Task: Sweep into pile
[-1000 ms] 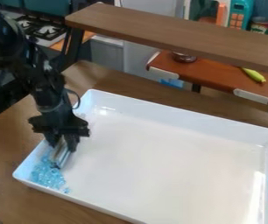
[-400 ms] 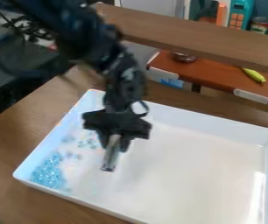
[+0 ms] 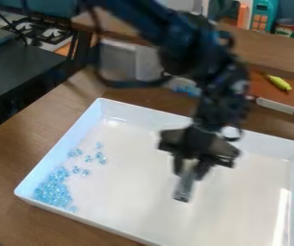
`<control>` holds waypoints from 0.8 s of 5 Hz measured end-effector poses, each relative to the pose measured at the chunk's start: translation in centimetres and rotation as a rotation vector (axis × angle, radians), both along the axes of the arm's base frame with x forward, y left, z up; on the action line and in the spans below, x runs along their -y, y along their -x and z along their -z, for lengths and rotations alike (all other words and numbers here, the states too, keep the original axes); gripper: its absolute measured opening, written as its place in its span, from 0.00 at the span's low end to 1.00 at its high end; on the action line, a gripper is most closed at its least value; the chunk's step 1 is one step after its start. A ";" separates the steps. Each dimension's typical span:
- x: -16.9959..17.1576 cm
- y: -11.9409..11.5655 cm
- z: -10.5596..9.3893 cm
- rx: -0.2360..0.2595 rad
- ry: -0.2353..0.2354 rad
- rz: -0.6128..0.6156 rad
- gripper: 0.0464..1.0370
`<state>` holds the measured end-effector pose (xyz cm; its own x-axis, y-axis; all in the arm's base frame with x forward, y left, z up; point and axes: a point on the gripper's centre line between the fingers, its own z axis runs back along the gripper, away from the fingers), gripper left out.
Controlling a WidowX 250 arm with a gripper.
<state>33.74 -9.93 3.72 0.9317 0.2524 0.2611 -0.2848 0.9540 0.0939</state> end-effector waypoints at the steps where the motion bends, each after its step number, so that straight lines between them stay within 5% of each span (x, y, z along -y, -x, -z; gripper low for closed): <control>1: 4.3 -1.0 0.8 -0.045 0.006 0.025 0.34; 3: 8.3 -1.7 3.2 -0.048 0.018 0.085 0.41; 4: 8.7 -2.6 3.2 0.016 0.035 0.094 0.71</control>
<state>36.35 -18.66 0.55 0.9475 0.1735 0.2687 -0.1952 0.9792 0.0560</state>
